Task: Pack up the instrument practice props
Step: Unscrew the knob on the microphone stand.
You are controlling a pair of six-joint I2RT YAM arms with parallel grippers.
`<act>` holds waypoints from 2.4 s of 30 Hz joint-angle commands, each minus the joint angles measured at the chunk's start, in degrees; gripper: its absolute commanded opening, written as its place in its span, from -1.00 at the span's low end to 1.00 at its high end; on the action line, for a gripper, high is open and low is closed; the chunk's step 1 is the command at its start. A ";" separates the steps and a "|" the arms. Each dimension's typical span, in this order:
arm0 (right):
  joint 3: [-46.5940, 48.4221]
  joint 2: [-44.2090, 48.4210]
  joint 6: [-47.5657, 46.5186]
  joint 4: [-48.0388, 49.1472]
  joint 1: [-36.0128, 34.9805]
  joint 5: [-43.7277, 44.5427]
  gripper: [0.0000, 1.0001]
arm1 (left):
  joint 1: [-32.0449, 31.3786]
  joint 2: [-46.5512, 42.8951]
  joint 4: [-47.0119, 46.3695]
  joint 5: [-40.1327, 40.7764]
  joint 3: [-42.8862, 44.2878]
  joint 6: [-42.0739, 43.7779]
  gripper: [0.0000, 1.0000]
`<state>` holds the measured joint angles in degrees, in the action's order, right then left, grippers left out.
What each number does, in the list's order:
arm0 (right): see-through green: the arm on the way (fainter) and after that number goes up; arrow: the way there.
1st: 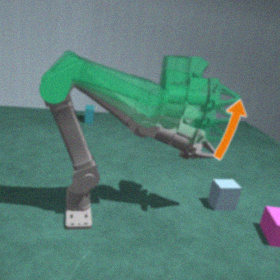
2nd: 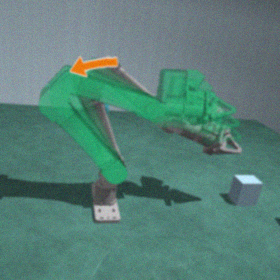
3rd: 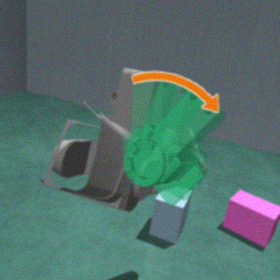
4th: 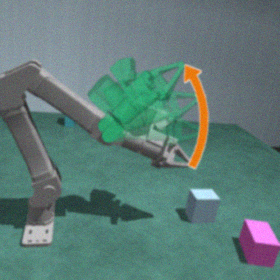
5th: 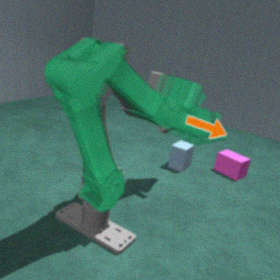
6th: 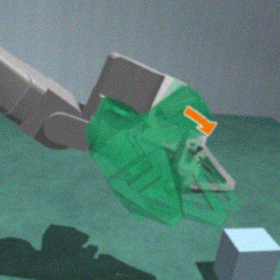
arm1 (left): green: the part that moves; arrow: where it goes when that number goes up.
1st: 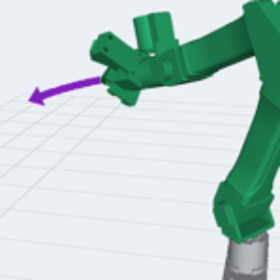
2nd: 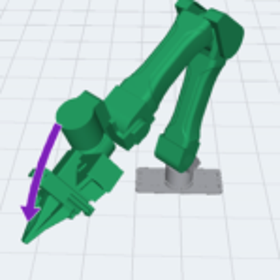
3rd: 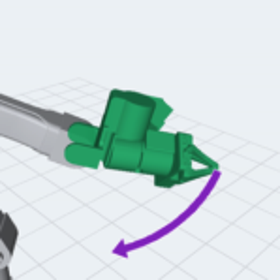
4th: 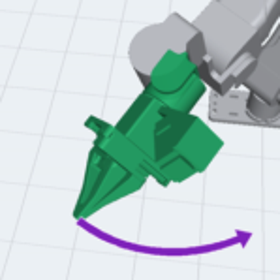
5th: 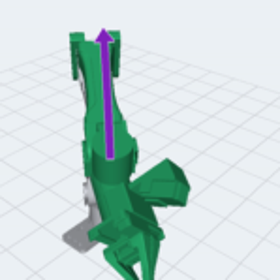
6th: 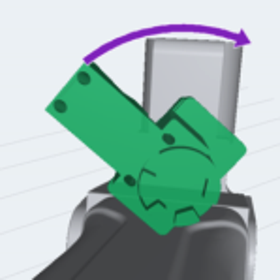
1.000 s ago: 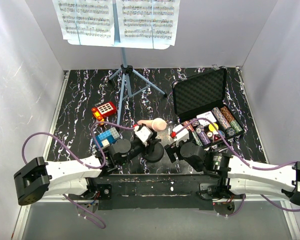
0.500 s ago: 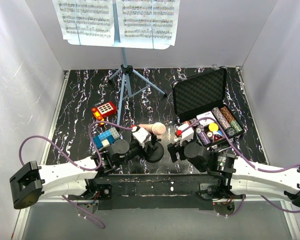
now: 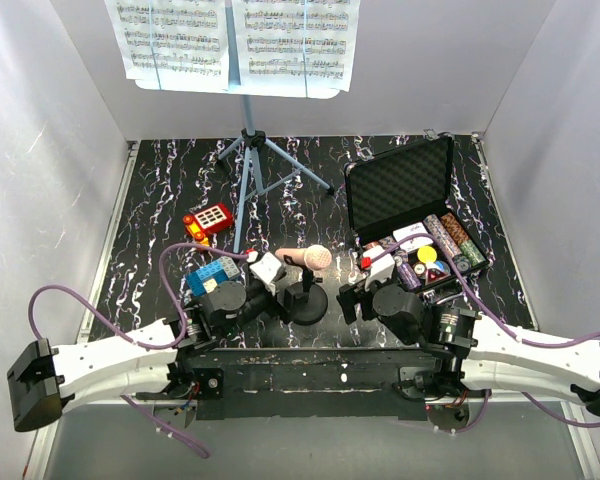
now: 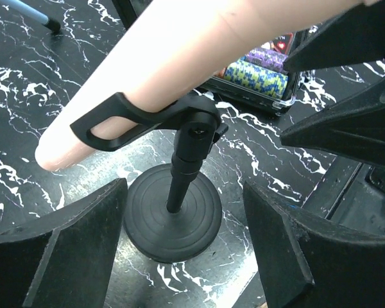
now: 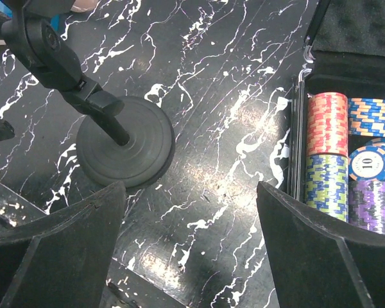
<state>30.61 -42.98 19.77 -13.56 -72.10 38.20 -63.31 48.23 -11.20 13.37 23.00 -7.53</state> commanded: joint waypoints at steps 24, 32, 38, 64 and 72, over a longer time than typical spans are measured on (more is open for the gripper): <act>0.06 4.22 8.27 -1.29 2.40 1.00 0.81 | -0.76 10.74 -13.50 10.36 3.53 -17.08 0.40; -0.29 5.01 8.71 -1.82 2.57 1.09 0.81 | -0.85 11.72 -13.50 10.19 3.80 -15.15 0.05; -0.47 5.63 8.62 -2.17 2.57 0.48 0.79 | -0.85 9.26 -12.97 8.61 2.92 -10.67 -0.27; -6.16 13.17 -5.60 14.85 2.66 -14.21 0.62 | -0.76 4.86 -12.53 -11.08 -0.59 2.34 -1.00; -4.25 13.19 -14.32 14.63 2.75 -6.03 0.68 | -0.76 4.85 -6.30 -10.38 1.69 6.47 -0.92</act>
<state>22.76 -28.58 11.18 -1.15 -69.38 28.49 -63.92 54.28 -20.71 3.84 22.85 -4.49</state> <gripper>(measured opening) 0.833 0.286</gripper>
